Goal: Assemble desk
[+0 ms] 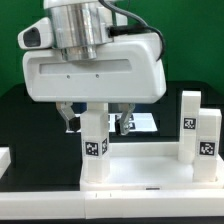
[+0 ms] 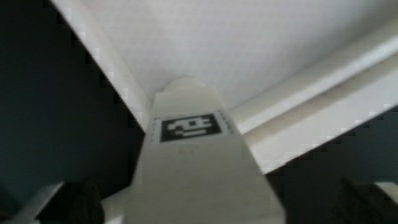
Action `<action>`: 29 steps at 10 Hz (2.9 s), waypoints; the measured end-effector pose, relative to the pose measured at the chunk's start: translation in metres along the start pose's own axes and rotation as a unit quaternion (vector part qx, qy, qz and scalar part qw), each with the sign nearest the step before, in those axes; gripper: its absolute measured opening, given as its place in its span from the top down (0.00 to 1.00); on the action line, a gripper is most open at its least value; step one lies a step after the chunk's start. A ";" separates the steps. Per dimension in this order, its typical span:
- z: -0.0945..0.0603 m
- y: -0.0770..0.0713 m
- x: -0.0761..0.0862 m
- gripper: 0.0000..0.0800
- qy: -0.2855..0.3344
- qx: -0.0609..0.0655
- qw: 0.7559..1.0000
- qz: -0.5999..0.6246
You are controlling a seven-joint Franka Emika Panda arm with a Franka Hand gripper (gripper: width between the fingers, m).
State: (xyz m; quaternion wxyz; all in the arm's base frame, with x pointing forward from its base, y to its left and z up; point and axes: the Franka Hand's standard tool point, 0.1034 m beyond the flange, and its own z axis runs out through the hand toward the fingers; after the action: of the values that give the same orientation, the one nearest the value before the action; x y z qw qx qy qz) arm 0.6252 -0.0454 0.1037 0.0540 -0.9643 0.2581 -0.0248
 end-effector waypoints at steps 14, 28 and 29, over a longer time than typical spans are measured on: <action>0.001 -0.003 0.005 0.62 0.014 0.040 0.820 0.571; -0.003 0.001 0.008 0.64 0.019 0.004 0.978 0.207; -0.003 0.001 0.007 0.64 0.016 0.005 0.960 0.279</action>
Offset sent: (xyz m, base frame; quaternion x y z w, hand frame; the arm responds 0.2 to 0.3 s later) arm 0.0000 0.0000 0.0000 0.0000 0.0000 0.1938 0.9810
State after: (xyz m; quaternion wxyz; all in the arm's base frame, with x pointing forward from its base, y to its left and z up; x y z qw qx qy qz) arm 0.6305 -0.0502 0.1062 0.0597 -0.8534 0.5172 -0.0258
